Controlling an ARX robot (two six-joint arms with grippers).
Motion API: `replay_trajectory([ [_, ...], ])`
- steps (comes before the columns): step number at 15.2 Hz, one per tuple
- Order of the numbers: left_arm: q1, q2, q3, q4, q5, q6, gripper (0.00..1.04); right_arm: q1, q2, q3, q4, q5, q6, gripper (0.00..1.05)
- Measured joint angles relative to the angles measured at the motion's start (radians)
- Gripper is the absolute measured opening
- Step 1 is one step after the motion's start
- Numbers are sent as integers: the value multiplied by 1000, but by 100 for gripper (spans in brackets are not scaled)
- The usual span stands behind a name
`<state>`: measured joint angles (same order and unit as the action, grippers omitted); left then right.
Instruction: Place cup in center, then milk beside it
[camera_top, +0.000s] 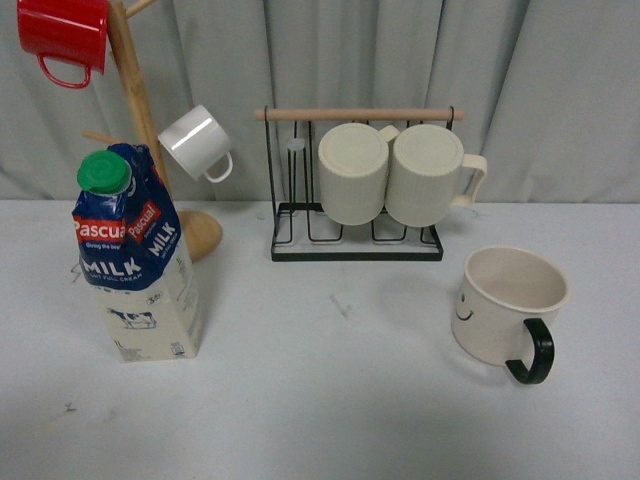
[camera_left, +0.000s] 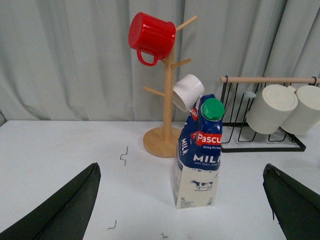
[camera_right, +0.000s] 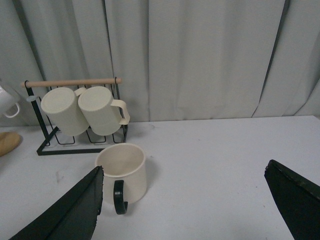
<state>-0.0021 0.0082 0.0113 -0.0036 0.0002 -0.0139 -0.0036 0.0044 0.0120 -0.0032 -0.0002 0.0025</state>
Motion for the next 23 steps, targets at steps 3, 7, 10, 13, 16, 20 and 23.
replay_trajectory([
  [3, 0, 0, 0, 0, 0, 0, 98, 0, 0, 0, 0, 0, 0, 98],
  [7, 0, 0, 0, 0, 0, 0, 98, 0, 0, 0, 0, 0, 0, 98],
  [10, 0, 0, 0, 0, 0, 0, 98, 0, 0, 0, 0, 0, 0, 98],
  [13, 0, 0, 0, 0, 0, 0, 98, 0, 0, 0, 0, 0, 0, 98],
  [16, 0, 0, 0, 0, 0, 0, 98, 0, 0, 0, 0, 0, 0, 98],
  [20, 0, 0, 0, 0, 3, 0, 98, -137, 189, 42, 34, -270, -83, 98],
  [23, 0, 0, 0, 0, -1, 0, 98, -132, 760, 172, 512, -289, -138, 98],
])
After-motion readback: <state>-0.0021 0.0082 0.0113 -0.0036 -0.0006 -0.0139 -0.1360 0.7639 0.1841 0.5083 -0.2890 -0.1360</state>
